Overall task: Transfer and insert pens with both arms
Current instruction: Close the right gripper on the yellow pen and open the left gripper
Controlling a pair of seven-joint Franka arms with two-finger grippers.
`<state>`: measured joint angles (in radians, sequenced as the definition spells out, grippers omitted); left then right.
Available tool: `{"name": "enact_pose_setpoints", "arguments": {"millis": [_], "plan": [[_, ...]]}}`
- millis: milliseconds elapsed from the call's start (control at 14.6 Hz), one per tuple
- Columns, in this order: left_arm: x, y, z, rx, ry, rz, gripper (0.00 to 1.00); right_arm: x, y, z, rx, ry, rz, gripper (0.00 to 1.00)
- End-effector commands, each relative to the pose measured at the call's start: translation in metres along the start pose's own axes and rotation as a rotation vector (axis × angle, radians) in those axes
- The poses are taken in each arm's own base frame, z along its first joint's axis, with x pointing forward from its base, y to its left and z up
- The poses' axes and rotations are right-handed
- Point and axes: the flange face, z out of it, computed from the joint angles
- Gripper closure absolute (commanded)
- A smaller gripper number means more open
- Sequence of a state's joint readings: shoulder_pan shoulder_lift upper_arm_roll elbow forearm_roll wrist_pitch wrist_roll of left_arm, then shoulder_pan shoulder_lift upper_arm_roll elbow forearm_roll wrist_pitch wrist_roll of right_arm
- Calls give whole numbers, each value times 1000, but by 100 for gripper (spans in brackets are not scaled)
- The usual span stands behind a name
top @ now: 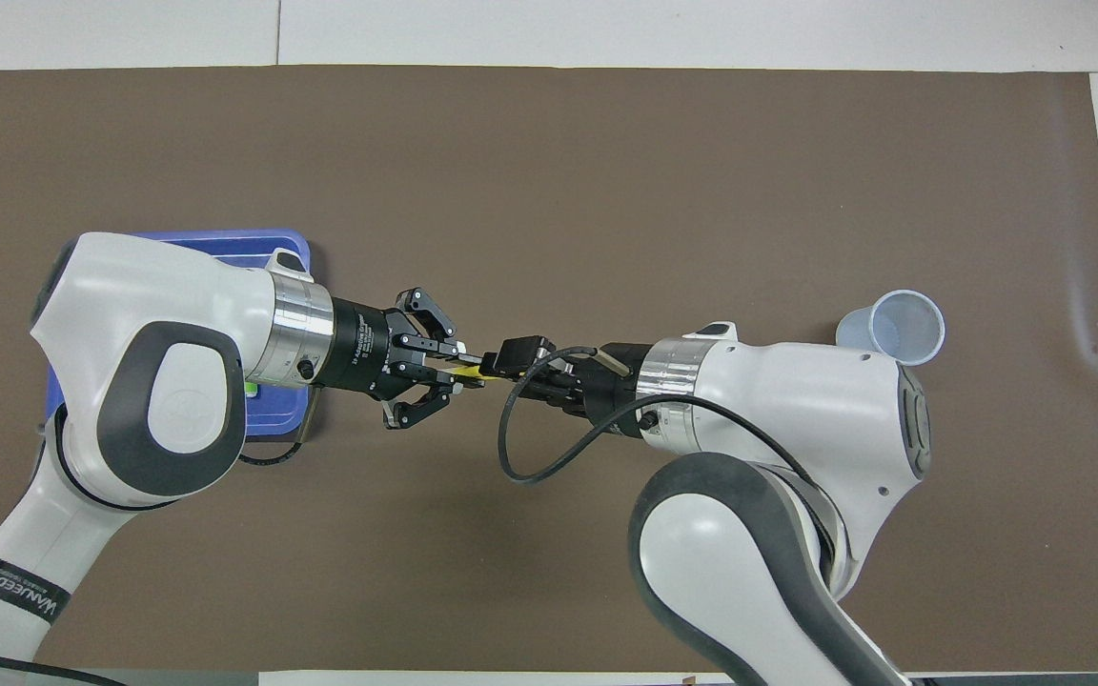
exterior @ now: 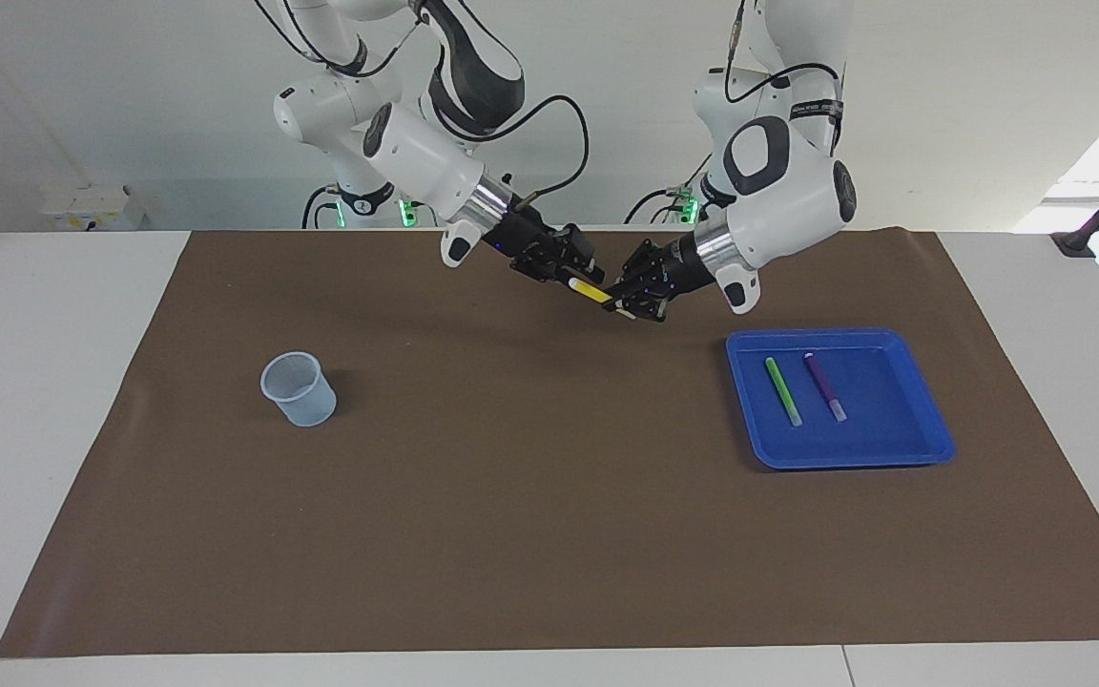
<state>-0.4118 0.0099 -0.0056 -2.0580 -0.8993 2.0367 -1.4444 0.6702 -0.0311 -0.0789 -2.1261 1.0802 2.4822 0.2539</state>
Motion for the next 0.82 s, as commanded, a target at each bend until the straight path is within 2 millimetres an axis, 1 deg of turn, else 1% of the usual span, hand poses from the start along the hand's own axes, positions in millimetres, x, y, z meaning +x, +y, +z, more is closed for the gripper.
{"name": "enact_pose_setpoints", "arguments": {"millis": [0,68,205,274,547,616,684,752], "plan": [[0,-9,-3,-15,-15,-18,100,4,-2,1,15,18,11,57],[0,-9,-3,-15,-15,-18,100,4,-2,0,16,21,11,68],[1,-9,-3,-15,-16,-19,100,4,-2,0,15,19,11,95],[1,-9,-4,-17,-16,-19,100,4,-2,0,15,19,11,100],[1,-9,-5,-19,-16,-21,100,3,-2,0,15,14,14,100],[-2,-10,-5,-21,-16,-10,99,3,-2,0,15,14,14,100],[-4,-10,-6,-24,-16,-10,12,3,-2,0,15,14,15,100],[-5,-11,-6,-25,-16,-11,0,3,-2,0,15,12,15,100]]}}
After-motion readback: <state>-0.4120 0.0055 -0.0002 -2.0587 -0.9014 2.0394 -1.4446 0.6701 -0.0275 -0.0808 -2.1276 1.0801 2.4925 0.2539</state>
